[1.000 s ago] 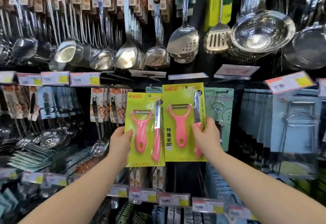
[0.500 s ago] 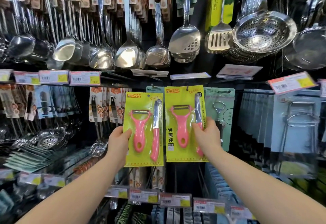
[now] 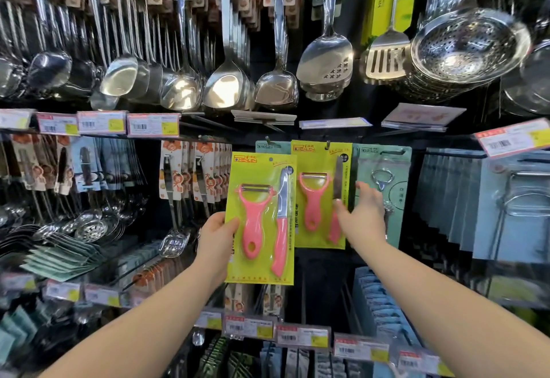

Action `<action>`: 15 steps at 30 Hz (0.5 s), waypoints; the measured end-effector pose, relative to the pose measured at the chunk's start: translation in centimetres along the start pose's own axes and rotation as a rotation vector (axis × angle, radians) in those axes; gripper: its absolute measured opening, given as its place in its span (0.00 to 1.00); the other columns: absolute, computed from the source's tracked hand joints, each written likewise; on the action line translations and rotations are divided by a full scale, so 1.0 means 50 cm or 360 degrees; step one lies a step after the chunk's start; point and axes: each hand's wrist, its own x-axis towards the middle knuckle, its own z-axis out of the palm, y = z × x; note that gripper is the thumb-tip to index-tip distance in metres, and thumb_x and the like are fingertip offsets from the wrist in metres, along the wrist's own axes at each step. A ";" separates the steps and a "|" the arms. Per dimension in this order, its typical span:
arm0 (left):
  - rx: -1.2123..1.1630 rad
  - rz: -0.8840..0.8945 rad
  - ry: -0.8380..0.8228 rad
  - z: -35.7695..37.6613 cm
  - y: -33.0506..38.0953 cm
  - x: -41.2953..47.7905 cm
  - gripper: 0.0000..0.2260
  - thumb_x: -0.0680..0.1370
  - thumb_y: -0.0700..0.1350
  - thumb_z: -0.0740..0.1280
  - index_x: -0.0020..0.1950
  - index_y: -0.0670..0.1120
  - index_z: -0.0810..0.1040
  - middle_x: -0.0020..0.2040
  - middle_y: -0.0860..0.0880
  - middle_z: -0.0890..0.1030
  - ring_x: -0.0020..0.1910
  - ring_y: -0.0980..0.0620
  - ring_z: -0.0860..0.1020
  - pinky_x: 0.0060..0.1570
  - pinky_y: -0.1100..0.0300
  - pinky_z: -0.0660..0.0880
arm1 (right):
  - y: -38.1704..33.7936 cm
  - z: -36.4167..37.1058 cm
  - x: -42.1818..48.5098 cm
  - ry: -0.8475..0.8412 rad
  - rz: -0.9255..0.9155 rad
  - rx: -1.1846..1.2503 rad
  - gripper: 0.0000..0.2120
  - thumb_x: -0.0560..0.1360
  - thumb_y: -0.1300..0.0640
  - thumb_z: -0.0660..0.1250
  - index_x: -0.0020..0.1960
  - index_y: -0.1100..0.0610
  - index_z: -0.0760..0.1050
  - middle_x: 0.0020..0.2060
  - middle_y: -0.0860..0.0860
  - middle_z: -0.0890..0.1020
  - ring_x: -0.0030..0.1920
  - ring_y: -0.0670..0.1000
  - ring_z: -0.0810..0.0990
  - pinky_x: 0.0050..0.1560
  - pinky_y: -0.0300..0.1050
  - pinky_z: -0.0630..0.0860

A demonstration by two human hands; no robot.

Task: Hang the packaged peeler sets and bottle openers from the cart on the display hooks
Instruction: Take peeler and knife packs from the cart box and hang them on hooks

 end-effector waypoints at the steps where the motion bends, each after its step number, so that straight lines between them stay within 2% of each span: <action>1: -0.0017 -0.0013 -0.0032 0.009 -0.002 -0.003 0.04 0.78 0.39 0.62 0.48 0.40 0.76 0.45 0.40 0.78 0.42 0.44 0.77 0.48 0.44 0.75 | -0.004 -0.002 -0.007 -0.0043 -0.0080 0.0056 0.23 0.75 0.51 0.64 0.68 0.56 0.66 0.63 0.54 0.70 0.62 0.55 0.71 0.59 0.51 0.70; 3: -0.0044 -0.0041 -0.0094 0.031 -0.005 -0.008 0.04 0.78 0.40 0.62 0.48 0.41 0.76 0.46 0.39 0.79 0.46 0.42 0.78 0.53 0.38 0.74 | -0.020 -0.008 -0.030 -0.0356 -0.0087 0.0313 0.21 0.76 0.49 0.63 0.66 0.56 0.69 0.57 0.51 0.75 0.56 0.51 0.75 0.56 0.49 0.73; 5: -0.0055 -0.0043 -0.0154 0.061 -0.004 -0.015 0.04 0.78 0.40 0.62 0.48 0.41 0.76 0.48 0.38 0.79 0.48 0.41 0.78 0.56 0.35 0.73 | -0.029 -0.011 -0.053 -0.0602 -0.0010 0.0563 0.20 0.76 0.47 0.63 0.64 0.56 0.71 0.55 0.53 0.79 0.50 0.48 0.78 0.54 0.47 0.76; 7: -0.0072 -0.0027 -0.0203 0.093 0.000 -0.021 0.04 0.78 0.40 0.63 0.48 0.42 0.76 0.49 0.37 0.80 0.49 0.40 0.78 0.57 0.36 0.73 | -0.029 -0.014 -0.067 -0.0561 -0.0036 0.0614 0.16 0.76 0.47 0.63 0.57 0.58 0.73 0.51 0.59 0.80 0.47 0.54 0.79 0.51 0.50 0.76; 8: -0.0087 -0.0013 -0.0221 0.109 0.002 -0.024 0.04 0.78 0.40 0.63 0.47 0.43 0.77 0.50 0.38 0.80 0.49 0.41 0.78 0.56 0.37 0.73 | -0.025 -0.016 -0.070 -0.0496 -0.0072 0.0636 0.13 0.76 0.48 0.64 0.51 0.58 0.73 0.45 0.58 0.81 0.44 0.55 0.79 0.48 0.47 0.77; 10: -0.0125 0.0015 -0.0246 0.135 0.005 -0.029 0.04 0.78 0.39 0.62 0.47 0.44 0.77 0.49 0.40 0.80 0.48 0.43 0.78 0.55 0.41 0.74 | -0.016 -0.024 -0.072 -0.0345 -0.0103 0.0664 0.06 0.76 0.51 0.64 0.41 0.49 0.70 0.33 0.47 0.76 0.34 0.40 0.75 0.33 0.30 0.70; 11: -0.0146 0.0028 -0.0259 0.145 0.007 -0.030 0.04 0.78 0.39 0.62 0.47 0.45 0.76 0.47 0.42 0.80 0.47 0.44 0.77 0.53 0.44 0.74 | -0.011 -0.029 -0.069 -0.0276 -0.0110 0.0665 0.10 0.77 0.52 0.64 0.38 0.45 0.67 0.31 0.42 0.72 0.31 0.35 0.74 0.30 0.27 0.68; 13: -0.0181 0.0043 -0.0301 0.162 0.011 -0.031 0.04 0.78 0.39 0.62 0.46 0.45 0.75 0.43 0.45 0.79 0.46 0.45 0.76 0.50 0.47 0.74 | -0.007 -0.041 -0.063 -0.0184 -0.0138 0.0656 0.13 0.77 0.54 0.63 0.37 0.43 0.64 0.30 0.40 0.69 0.29 0.29 0.71 0.30 0.24 0.67; 15: -0.0182 0.0034 -0.0343 0.175 0.016 -0.031 0.03 0.79 0.41 0.62 0.47 0.45 0.75 0.44 0.44 0.79 0.47 0.44 0.77 0.52 0.45 0.74 | -0.006 -0.049 -0.054 -0.0150 -0.0157 0.0598 0.15 0.77 0.54 0.63 0.37 0.43 0.62 0.29 0.40 0.66 0.28 0.31 0.71 0.29 0.26 0.67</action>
